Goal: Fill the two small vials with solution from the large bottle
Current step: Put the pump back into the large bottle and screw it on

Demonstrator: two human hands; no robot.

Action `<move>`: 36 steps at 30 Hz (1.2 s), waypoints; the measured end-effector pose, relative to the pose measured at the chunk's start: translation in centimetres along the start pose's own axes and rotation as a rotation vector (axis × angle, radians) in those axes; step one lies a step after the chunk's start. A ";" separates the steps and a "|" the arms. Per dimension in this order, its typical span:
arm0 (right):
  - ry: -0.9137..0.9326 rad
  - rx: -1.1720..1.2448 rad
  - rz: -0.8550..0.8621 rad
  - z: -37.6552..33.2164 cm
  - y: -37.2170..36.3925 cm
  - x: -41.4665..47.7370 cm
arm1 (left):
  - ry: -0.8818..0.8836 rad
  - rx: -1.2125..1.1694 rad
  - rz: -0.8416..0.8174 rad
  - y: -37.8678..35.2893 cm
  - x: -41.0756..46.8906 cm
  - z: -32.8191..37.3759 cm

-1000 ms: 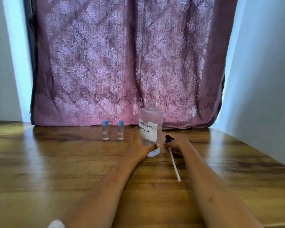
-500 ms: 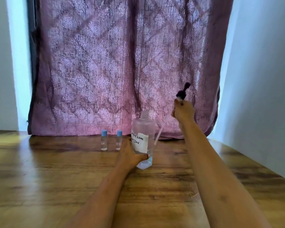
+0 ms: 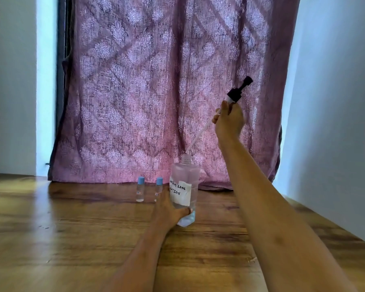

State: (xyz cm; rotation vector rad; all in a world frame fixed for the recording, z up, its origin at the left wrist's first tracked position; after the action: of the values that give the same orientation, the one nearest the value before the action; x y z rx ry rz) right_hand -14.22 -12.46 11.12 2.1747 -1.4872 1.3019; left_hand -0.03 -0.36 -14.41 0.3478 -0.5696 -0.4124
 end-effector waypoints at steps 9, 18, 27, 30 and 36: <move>-0.161 -0.292 -0.299 4.7 -2.7 -3.5 | 0.026 0.002 -0.014 -0.2 0.0 0.0; -0.255 -0.440 -0.553 9.0 -3.8 -8.1 | 0.044 -0.048 0.004 -0.2 0.2 -0.2; -0.433 -0.086 -0.627 9.1 -5.2 -9.2 | 0.011 -0.044 0.012 -0.3 0.4 0.3; -0.408 -0.118 -0.622 9.5 -5.4 -9.0 | 0.010 -0.028 0.027 -0.1 0.4 0.4; -0.399 -0.182 -0.488 9.6 -5.2 -8.2 | -0.006 -0.009 0.039 0.3 0.1 0.9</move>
State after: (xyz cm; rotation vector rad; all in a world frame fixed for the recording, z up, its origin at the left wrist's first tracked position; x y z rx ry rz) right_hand -5.46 -10.34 0.82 2.5447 -1.0215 0.5799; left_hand -0.40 -0.29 -13.50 0.3264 -0.5794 -0.3781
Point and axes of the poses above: each hand's wrist, its own x-axis towards the middle knuckle, its own y-axis out of the back of the hand, z = x × y, the point moved 9 cm from there along x, towards the middle knuckle, and after that the axes turned 4 degrees about x, right-handed, at the moved point
